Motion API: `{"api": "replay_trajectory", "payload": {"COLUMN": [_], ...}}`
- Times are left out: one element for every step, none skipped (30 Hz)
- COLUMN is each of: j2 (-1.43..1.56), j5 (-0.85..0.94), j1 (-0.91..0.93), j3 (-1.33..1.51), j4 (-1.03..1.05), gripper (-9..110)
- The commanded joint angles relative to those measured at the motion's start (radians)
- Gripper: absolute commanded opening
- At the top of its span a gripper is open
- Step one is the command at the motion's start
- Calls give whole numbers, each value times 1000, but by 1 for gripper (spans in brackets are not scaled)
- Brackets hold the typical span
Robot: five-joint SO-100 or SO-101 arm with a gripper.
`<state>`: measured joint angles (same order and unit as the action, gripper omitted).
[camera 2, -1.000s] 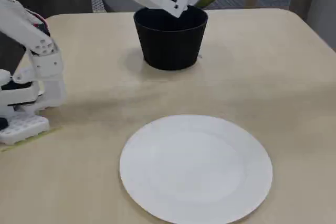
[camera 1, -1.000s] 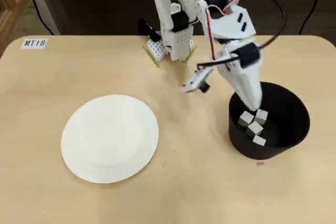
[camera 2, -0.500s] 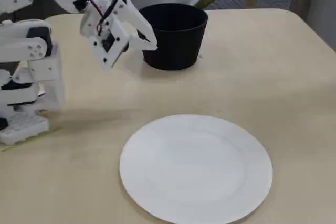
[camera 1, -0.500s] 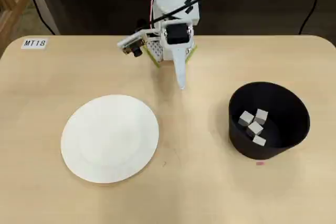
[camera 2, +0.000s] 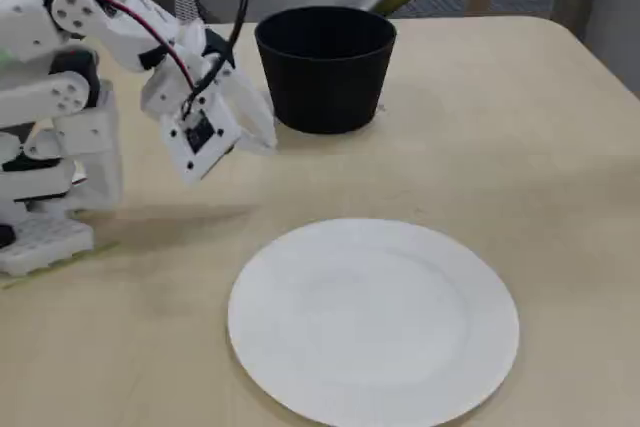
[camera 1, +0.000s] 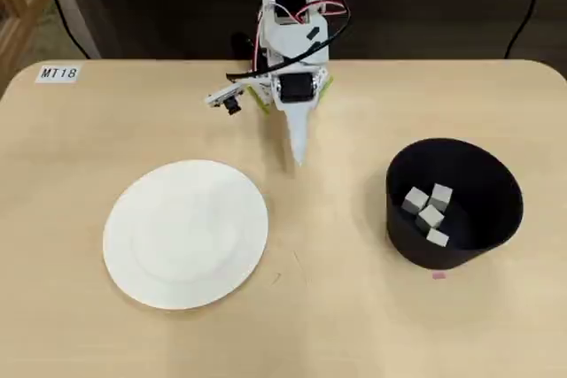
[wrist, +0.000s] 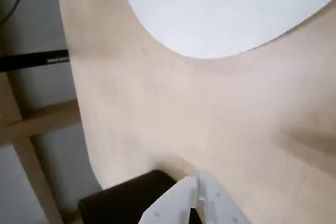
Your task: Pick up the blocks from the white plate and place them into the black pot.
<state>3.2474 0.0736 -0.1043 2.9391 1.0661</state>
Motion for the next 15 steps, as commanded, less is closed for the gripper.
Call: {"api": "replay_trajectory", "payload": {"j2": [5,5,5,5,5,5,5,5,5,5,5,5,5,5,5], "j5": [-11,-17,-15,-15,-18,-20,-20,-20,-18,-18,-18,-17,-17,-17,-17], "j1": [-2,-3,-8,-12,-12,-12,-12,-12,-12,-14,-14,-14,-14,-14,-14], "j3": [26,44,46,48,48,48,48,48,48,48,48,48,48,48,48], "j4": [-11,-17,-23,-26,-28,-28,-28,-28,-28,-28,-28,-28,-28,-28,-28], "gripper": [-2,-2,-2,-2,-2,-2,-2,-2,0,2,2,1,0,-1,-2]}}
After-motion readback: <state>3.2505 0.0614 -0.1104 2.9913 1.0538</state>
